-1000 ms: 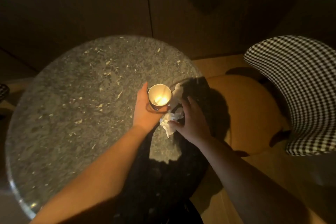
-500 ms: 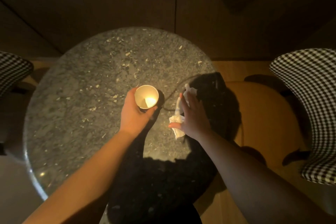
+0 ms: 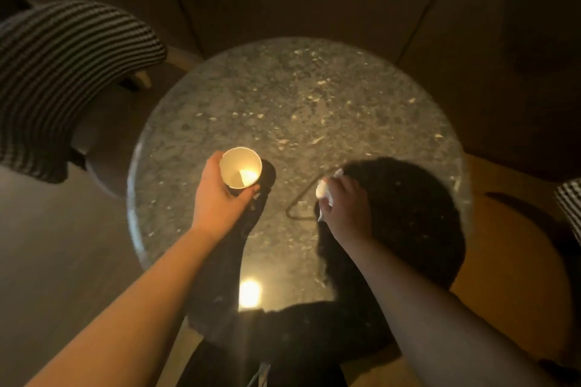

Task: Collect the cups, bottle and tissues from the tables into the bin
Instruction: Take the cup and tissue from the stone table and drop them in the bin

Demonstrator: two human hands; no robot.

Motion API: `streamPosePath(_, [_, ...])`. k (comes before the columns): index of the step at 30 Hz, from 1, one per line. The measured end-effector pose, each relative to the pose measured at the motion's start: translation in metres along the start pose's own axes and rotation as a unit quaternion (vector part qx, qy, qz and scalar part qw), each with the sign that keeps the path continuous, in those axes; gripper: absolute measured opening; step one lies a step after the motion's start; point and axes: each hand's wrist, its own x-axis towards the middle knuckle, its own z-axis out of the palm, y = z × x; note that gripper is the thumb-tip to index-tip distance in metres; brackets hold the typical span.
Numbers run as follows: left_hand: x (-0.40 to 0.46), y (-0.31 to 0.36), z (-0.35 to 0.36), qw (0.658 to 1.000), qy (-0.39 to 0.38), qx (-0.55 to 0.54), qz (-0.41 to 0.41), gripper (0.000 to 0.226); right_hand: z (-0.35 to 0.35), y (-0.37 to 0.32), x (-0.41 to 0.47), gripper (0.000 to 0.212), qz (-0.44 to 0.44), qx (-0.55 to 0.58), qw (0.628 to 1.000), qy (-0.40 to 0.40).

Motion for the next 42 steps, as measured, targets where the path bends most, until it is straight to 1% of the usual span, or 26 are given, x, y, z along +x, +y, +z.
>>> streamPosePath(3, [-0.018, -0.021, -0.045, 0.998, 0.055, 0.003, -0.035, 0.070, 0.010, -0.053, 0.012, 0.038, -0.054, 0.012, 0.998, -0.035])
streamPosePath(7, [-0.050, -0.056, -0.105, 0.986, 0.135, 0.013, -0.096, 0.074, 0.030, -0.133, 0.013, 0.036, -0.165, 0.059, 0.981, -0.081])
streamPosePath(9, [-0.071, -0.074, -0.134, 0.976, 0.176, 0.015, -0.124, 0.075, 0.044, -0.174, 0.008, 0.037, -0.206, 0.060, 0.971, -0.108])
streamPosePath(13, [-0.118, -0.116, -0.194, 0.945, 0.270, 0.019, -0.186, 0.075, 0.078, -0.261, -0.008, 0.038, -0.270, 0.022, 0.950, -0.159])
streamPosePath(17, [-0.175, -0.165, -0.257, 0.907, 0.337, 0.020, -0.253, 0.080, 0.114, -0.349, -0.042, 0.038, -0.345, 0.025, 0.922, -0.175])
streamPosePath(21, [-0.235, -0.212, -0.323, 0.869, 0.403, 0.018, -0.288, 0.076, 0.154, -0.442, -0.088, 0.037, -0.416, 0.032, 0.890, -0.186])
streamPosePath(26, [-0.303, -0.267, -0.403, 0.828, 0.457, 0.028, -0.325, 0.077, 0.202, -0.563, -0.168, 0.034, -0.493, 0.034, 0.843, -0.213])
streamPosePath(30, [-0.342, -0.301, -0.458, 0.777, 0.514, 0.025, -0.362, 0.076, 0.230, -0.647, -0.215, 0.035, -0.548, 0.031, 0.803, -0.234])
streamPosePath(33, [-0.358, -0.325, -0.494, 0.746, 0.547, 0.011, -0.381, 0.078, 0.248, -0.699, -0.229, 0.036, -0.571, 0.033, 0.780, -0.256])
streamPosePath(37, [-0.364, -0.364, -0.541, 0.713, 0.571, -0.006, -0.407, 0.080, 0.278, -0.766, -0.231, 0.034, -0.582, 0.037, 0.762, -0.281])
streamPosePath(42, [-0.340, -0.439, -0.609, 0.697, 0.580, 0.008, -0.421, 0.081, 0.335, -0.861, -0.216, 0.035, -0.589, 0.037, 0.754, -0.289])
